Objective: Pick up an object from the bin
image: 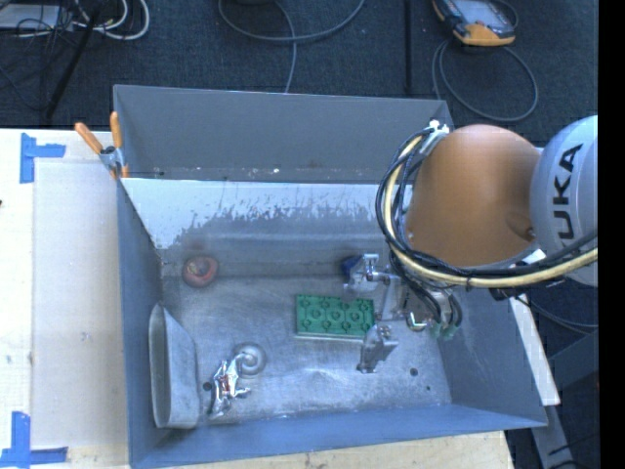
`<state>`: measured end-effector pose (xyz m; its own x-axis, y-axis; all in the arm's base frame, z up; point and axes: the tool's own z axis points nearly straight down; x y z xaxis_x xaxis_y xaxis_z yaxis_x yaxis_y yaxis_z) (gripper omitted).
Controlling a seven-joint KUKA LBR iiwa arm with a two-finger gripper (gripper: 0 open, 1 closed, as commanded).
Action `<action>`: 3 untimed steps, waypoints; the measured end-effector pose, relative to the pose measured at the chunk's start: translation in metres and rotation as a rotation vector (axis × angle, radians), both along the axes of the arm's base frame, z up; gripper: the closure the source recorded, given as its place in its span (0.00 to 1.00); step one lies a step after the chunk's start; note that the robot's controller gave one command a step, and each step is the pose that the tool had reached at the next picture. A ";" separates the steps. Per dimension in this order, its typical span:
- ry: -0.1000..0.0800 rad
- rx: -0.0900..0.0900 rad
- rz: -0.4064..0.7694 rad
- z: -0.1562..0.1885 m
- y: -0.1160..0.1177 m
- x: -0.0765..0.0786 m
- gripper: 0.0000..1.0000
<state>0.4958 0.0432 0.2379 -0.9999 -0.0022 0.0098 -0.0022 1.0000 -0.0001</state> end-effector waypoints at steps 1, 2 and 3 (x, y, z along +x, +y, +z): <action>-0.028 0.004 0.028 -0.163 -0.070 0.049 0.00; -0.015 0.002 0.027 -0.161 -0.071 0.046 1.00; -0.017 0.000 0.022 -0.042 -0.063 0.035 1.00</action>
Offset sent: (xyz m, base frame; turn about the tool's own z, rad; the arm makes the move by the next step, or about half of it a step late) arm 0.0426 -0.0715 -0.1672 -0.0298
